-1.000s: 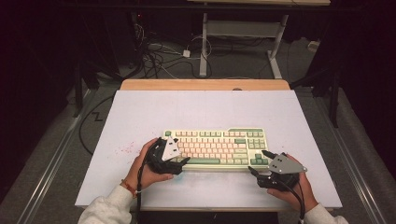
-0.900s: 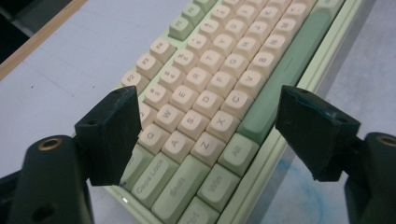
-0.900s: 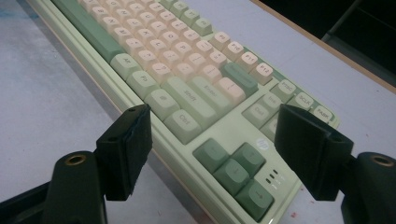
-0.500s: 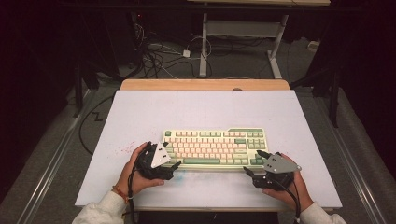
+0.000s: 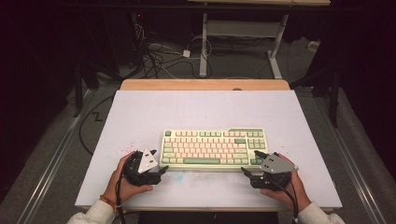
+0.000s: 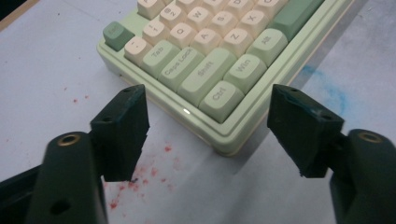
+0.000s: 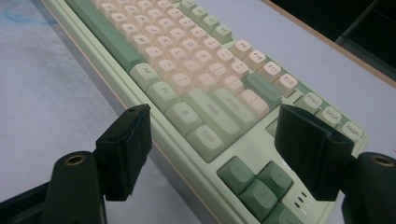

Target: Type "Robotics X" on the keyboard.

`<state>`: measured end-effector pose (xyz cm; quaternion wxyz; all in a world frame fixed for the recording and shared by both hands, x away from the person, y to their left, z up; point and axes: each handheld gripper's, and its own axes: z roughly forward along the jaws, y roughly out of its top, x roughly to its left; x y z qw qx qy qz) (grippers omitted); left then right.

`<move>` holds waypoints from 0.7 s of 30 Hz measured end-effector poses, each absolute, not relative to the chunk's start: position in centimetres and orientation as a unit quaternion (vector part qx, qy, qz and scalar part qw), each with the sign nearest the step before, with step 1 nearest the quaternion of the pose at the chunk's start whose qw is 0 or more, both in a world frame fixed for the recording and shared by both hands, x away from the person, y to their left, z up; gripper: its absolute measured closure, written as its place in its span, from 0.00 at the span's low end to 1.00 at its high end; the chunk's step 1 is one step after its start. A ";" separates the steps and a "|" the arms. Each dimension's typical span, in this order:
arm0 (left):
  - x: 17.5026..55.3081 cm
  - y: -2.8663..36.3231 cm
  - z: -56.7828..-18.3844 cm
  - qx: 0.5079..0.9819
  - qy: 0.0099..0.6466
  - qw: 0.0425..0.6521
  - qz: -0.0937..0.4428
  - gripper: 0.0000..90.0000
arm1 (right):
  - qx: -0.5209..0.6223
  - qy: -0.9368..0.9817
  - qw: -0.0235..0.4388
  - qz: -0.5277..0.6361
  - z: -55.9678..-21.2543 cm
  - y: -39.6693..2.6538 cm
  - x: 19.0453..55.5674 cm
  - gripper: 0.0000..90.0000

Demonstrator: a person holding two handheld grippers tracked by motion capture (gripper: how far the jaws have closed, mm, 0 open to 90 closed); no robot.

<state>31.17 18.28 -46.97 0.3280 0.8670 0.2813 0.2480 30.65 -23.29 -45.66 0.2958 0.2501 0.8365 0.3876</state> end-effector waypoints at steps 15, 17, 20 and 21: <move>31.9 18.9 -45.2 0.862 0.303 0.352 0.201 0.97 | 0.241 0.844 0.290 0.382 -46.0 -22.6 30.6 0.31; 32.2 18.5 -45.0 0.863 0.304 0.350 0.201 0.97 | 0.239 0.845 0.290 0.381 -46.0 -22.5 30.6 0.31; 32.8 17.9 -44.7 0.864 0.303 0.351 0.197 0.97 | 0.240 0.845 0.288 0.381 -46.1 -22.5 30.6 0.31; 33.0 17.7 -44.5 0.864 0.302 0.353 0.195 0.97 | 0.240 0.845 0.288 0.380 -46.1 -22.5 30.6 0.31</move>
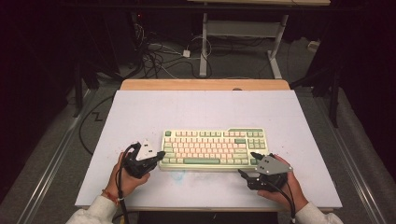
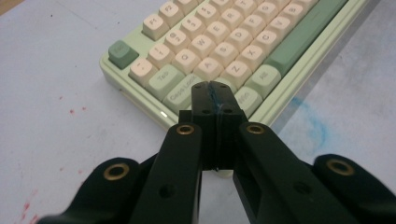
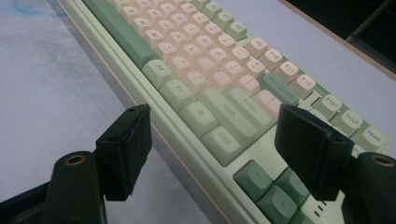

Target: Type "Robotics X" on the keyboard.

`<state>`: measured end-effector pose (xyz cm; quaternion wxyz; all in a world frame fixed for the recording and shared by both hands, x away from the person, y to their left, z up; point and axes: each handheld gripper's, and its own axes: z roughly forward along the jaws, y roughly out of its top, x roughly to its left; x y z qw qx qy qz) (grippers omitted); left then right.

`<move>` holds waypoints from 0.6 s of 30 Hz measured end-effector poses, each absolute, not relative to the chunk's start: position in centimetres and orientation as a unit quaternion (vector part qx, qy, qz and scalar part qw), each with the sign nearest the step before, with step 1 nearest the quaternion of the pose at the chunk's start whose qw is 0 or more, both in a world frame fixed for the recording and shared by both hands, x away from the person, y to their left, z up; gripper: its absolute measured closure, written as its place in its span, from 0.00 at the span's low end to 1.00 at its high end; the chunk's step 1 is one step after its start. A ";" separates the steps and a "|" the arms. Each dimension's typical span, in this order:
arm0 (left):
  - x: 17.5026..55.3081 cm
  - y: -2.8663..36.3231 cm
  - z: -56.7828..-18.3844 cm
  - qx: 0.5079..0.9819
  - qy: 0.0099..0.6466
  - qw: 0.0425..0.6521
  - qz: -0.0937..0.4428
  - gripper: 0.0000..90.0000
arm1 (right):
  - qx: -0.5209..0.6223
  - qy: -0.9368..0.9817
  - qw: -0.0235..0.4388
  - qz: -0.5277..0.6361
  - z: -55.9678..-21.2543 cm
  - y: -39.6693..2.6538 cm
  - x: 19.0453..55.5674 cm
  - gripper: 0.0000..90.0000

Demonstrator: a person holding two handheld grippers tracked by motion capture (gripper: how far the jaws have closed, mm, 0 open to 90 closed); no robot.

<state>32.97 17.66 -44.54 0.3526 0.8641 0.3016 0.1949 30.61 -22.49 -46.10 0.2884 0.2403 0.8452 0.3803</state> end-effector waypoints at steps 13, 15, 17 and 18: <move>35.5 14.3 -44.4 0.877 0.291 0.341 0.172 0.97 | 0.241 0.847 0.286 0.377 -46.3 -22.6 30.7 0.31; 36.0 13.8 -44.5 0.880 0.288 0.341 0.165 0.97 | 0.241 0.848 0.286 0.377 -46.3 -22.6 30.7 0.31; 36.3 13.2 -44.6 0.883 0.285 0.335 0.166 0.97 | 0.242 0.848 0.285 0.376 -46.3 -22.5 30.7 0.31; 36.5 13.0 -44.7 0.884 0.284 0.334 0.162 0.97 | 0.241 0.848 0.285 0.376 -46.3 -22.5 30.7 0.31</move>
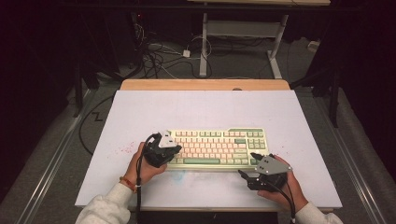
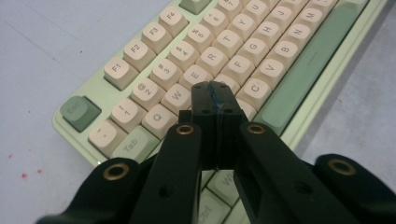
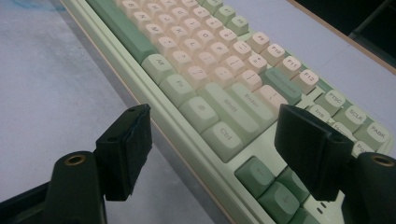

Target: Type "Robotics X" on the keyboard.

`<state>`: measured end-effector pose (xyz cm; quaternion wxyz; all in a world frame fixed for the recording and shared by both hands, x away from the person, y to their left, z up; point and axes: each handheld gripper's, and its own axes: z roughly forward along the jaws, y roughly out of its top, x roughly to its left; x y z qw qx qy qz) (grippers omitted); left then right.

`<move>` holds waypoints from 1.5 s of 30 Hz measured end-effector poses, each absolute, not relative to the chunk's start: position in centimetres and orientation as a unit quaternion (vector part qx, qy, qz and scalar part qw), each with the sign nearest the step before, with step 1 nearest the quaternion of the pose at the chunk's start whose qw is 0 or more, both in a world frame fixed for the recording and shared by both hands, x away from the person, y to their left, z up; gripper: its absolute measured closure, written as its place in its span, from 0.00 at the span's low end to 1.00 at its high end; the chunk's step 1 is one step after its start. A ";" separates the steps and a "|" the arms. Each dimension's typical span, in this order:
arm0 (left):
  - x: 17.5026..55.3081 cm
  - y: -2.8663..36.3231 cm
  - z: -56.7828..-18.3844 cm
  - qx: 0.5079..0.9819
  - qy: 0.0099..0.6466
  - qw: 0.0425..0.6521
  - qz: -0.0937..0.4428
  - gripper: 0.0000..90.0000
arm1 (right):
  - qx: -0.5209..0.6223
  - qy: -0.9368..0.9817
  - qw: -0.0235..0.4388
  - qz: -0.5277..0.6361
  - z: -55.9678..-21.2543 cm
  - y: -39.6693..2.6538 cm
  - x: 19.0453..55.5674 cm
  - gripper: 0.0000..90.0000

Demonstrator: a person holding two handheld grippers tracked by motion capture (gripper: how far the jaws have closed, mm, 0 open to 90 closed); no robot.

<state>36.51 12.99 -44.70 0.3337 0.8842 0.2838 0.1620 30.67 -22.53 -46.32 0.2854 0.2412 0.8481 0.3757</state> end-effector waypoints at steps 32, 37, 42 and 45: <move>37.4 11.7 -44.4 0.887 0.273 0.320 0.193 0.91 | 0.242 0.844 0.290 0.381 -46.1 -23.0 30.6 0.31; 37.0 11.9 -43.9 0.880 0.266 0.331 0.211 0.82 | 0.244 0.842 0.291 0.383 -46.0 -23.1 30.7 0.31; 36.7 12.1 -43.6 0.876 0.257 0.339 0.227 0.68 | 0.245 0.842 0.292 0.382 -45.9 -23.2 30.7 0.31; 36.5 12.2 -43.5 0.873 0.256 0.343 0.234 0.60 | 0.247 0.841 0.293 0.383 -45.9 -23.3 30.7 0.31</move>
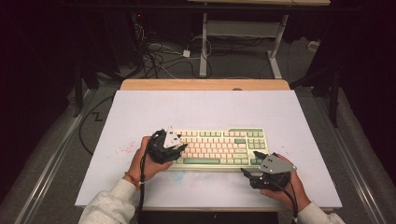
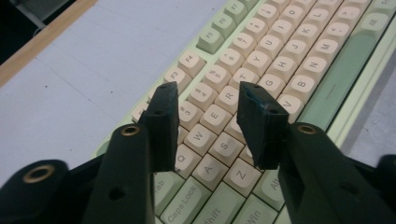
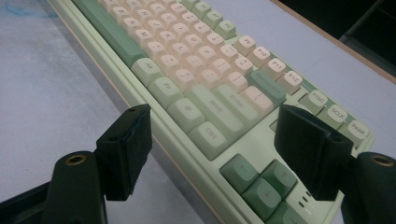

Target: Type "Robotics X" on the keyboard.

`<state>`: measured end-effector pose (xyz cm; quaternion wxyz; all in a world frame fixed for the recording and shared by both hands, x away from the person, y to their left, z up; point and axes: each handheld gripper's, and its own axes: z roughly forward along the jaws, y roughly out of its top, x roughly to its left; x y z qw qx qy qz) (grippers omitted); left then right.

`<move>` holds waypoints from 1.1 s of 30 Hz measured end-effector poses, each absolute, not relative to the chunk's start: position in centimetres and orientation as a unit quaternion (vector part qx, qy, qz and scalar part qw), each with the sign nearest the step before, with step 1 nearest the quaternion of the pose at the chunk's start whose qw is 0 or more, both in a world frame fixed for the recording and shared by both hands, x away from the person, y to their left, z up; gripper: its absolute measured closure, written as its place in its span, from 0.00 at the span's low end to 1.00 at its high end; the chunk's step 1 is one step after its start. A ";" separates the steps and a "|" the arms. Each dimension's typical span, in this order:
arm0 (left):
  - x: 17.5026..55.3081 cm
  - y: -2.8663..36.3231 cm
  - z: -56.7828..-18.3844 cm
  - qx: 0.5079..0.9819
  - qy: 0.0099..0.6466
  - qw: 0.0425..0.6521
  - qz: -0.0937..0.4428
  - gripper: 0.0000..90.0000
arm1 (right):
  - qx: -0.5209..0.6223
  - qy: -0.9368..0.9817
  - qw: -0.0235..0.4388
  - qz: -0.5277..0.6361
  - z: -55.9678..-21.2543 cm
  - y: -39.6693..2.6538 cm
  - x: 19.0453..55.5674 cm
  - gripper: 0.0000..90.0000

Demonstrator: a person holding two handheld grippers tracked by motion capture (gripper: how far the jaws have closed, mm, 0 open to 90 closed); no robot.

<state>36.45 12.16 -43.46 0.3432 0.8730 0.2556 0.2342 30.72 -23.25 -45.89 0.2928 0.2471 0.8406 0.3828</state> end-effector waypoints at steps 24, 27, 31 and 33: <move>34.5 13.6 -43.1 0.847 0.255 0.365 0.291 0.21 | 0.260 0.835 0.295 0.385 -45.7 -24.1 30.8 0.31; 34.2 13.9 -43.2 0.846 0.250 0.367 0.295 0.21 | 0.263 0.833 0.296 0.386 -45.6 -24.3 30.9 0.31; 33.9 14.2 -43.5 0.847 0.248 0.362 0.301 0.20 | 0.265 0.832 0.297 0.386 -45.5 -24.4 30.9 0.31; 33.8 14.6 -43.7 0.847 0.249 0.358 0.303 0.20 | 0.264 0.832 0.298 0.387 -45.5 -24.4 30.9 0.31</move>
